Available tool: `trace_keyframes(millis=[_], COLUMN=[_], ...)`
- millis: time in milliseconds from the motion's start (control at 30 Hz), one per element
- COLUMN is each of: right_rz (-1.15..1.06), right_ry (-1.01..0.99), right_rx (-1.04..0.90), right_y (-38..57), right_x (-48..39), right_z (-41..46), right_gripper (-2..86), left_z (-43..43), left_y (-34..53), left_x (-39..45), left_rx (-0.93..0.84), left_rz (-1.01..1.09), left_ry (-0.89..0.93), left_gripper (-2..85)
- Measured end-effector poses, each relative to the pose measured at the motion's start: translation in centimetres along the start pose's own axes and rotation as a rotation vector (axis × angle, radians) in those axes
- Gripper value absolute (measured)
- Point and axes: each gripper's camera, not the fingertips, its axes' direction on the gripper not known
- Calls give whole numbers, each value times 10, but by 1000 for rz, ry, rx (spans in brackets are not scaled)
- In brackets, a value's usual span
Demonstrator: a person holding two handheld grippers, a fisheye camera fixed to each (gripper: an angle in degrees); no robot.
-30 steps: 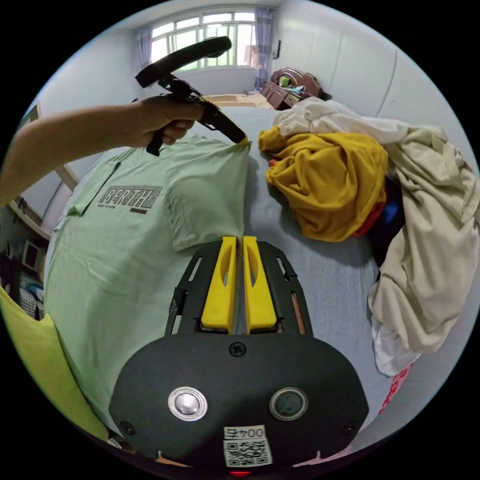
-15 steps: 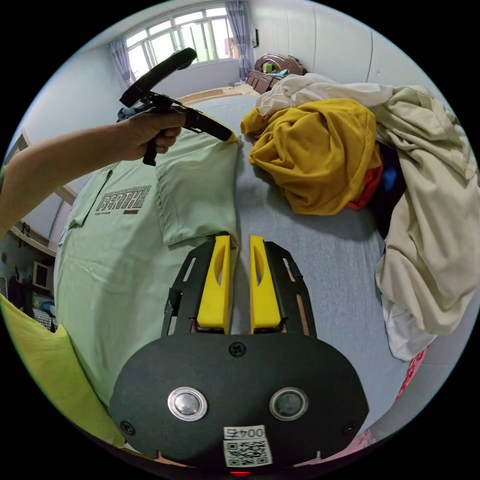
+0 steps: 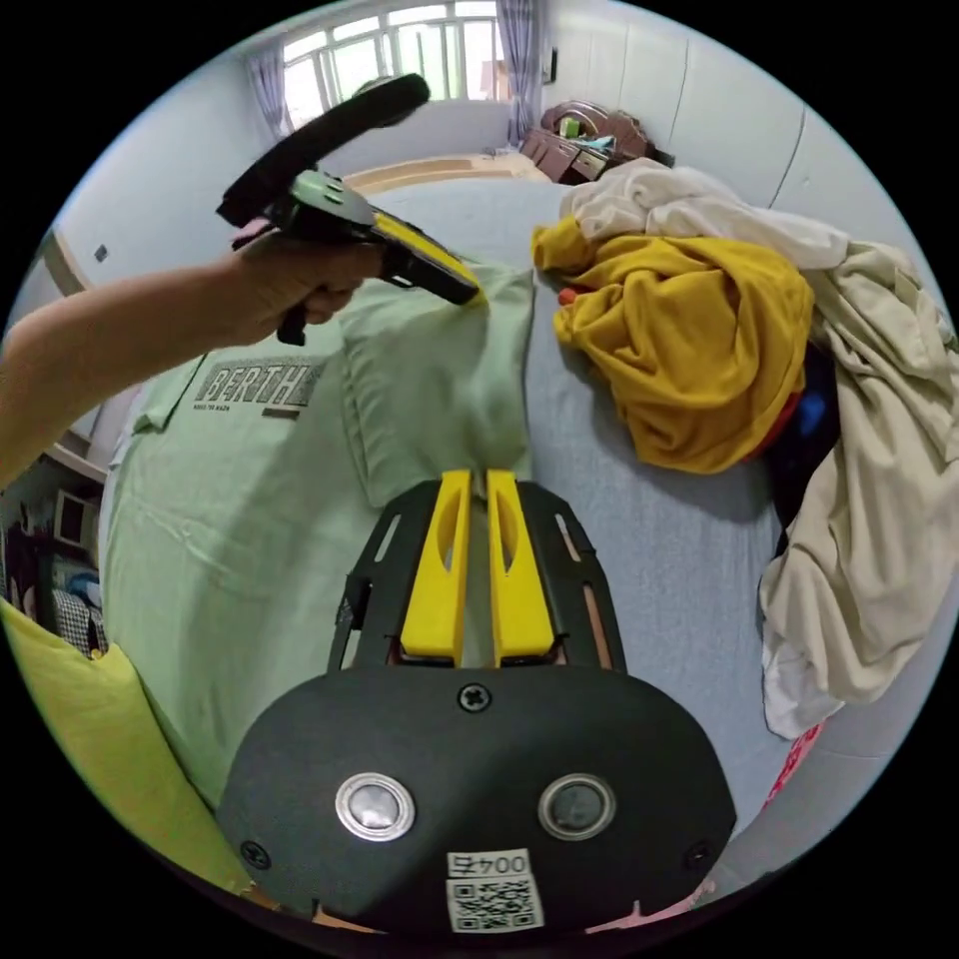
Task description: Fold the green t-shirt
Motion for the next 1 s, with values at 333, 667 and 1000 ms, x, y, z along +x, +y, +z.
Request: trace_keyframes(millis=[333,667,1000], right_rz=[-236,-202,-149], right_ry=[-33,-213,-51], right_rx=[-34,-361,-389], right_y=[18,79,176], right_x=[-64,-114,-194], right_z=[-16,-71,-95], right_gripper=[74,60,41], left_z=[-79,-149,-170], left_y=[153,371,496], left_x=[14,74,113], left_rx=[-28,-277,-286], left_rz=[-121,-313,-360], left_ry=[54,112,83], left_gripper=[9,9,6])
